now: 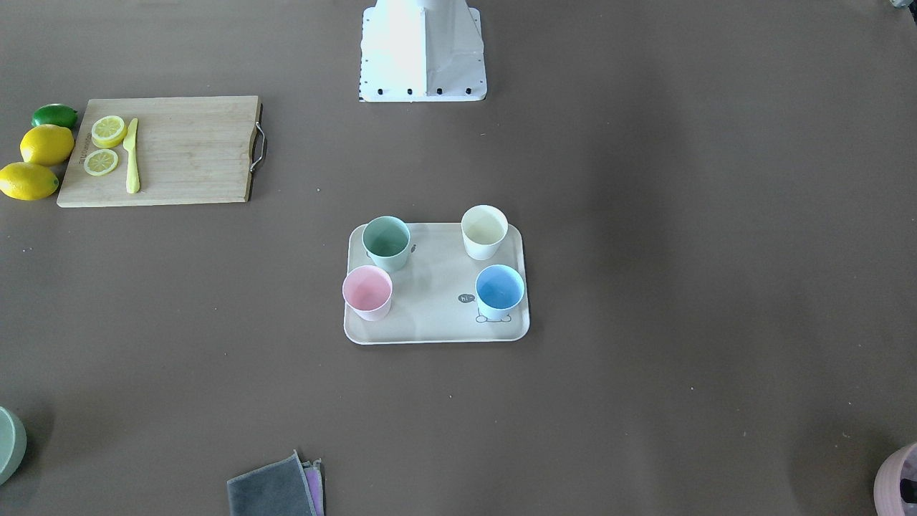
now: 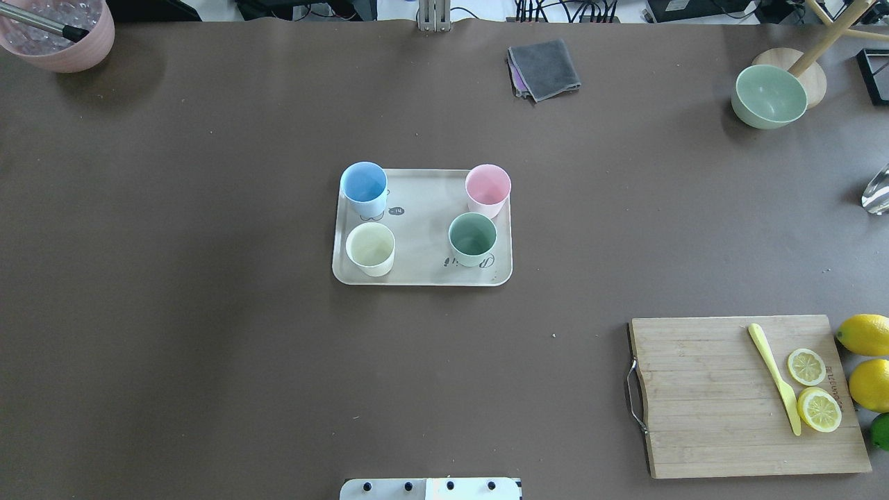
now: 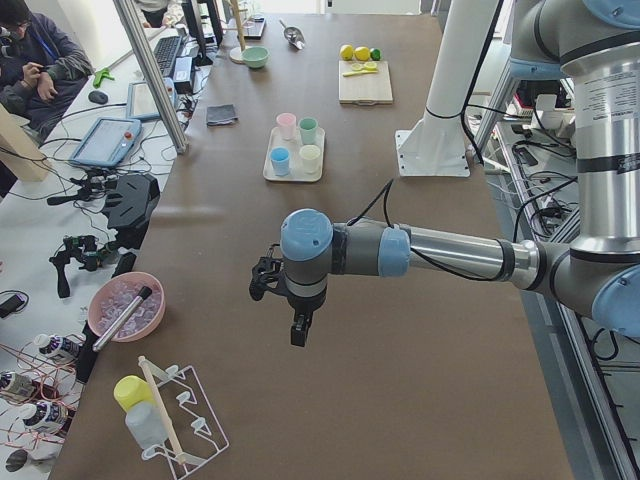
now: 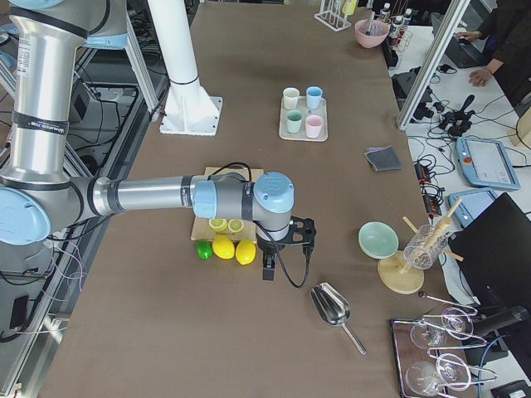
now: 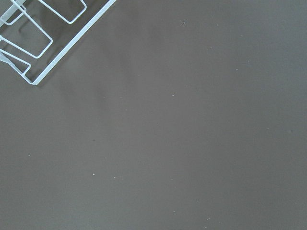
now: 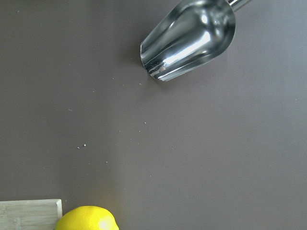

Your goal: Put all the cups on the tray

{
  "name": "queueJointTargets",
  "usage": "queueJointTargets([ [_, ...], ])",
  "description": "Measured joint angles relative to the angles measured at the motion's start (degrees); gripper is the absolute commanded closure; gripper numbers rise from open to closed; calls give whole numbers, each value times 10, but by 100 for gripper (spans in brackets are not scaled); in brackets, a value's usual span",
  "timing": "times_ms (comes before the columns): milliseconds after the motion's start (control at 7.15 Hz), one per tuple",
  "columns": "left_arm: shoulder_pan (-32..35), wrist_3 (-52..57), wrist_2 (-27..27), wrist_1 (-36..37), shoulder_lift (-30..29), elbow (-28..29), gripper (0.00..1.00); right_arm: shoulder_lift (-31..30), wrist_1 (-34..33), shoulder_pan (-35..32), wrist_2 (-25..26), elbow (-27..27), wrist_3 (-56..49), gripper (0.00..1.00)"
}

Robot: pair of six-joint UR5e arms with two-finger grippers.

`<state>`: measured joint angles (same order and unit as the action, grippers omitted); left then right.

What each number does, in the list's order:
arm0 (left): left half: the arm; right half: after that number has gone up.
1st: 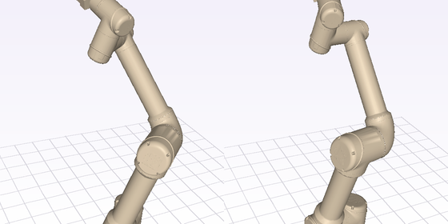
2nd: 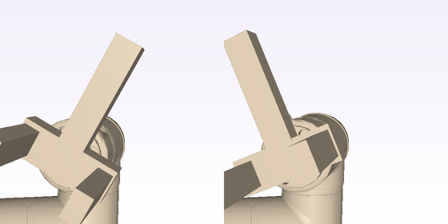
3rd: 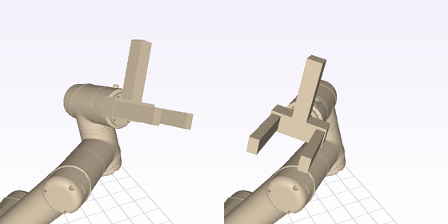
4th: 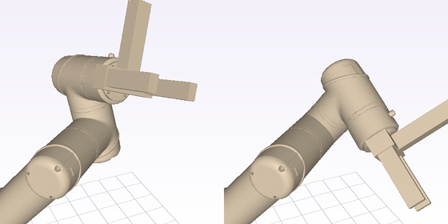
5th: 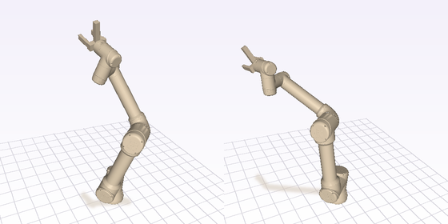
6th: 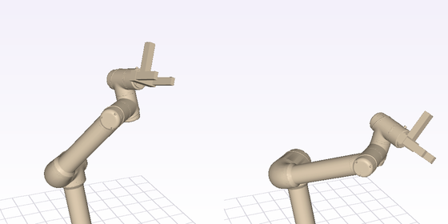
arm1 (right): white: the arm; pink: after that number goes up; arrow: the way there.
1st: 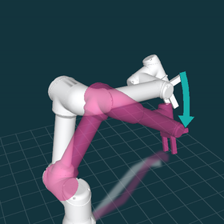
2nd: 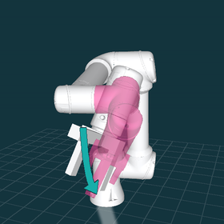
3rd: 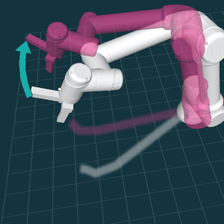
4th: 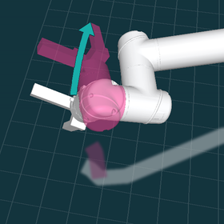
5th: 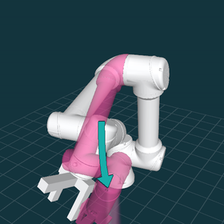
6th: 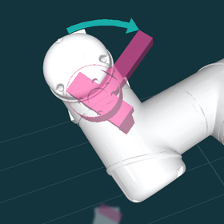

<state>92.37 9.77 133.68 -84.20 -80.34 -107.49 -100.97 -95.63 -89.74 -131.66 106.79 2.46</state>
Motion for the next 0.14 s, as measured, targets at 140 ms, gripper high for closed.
queueJointTargets([
  [140,0,0,0,0,0,0,2,0,0,0,0,0,0,0],
])
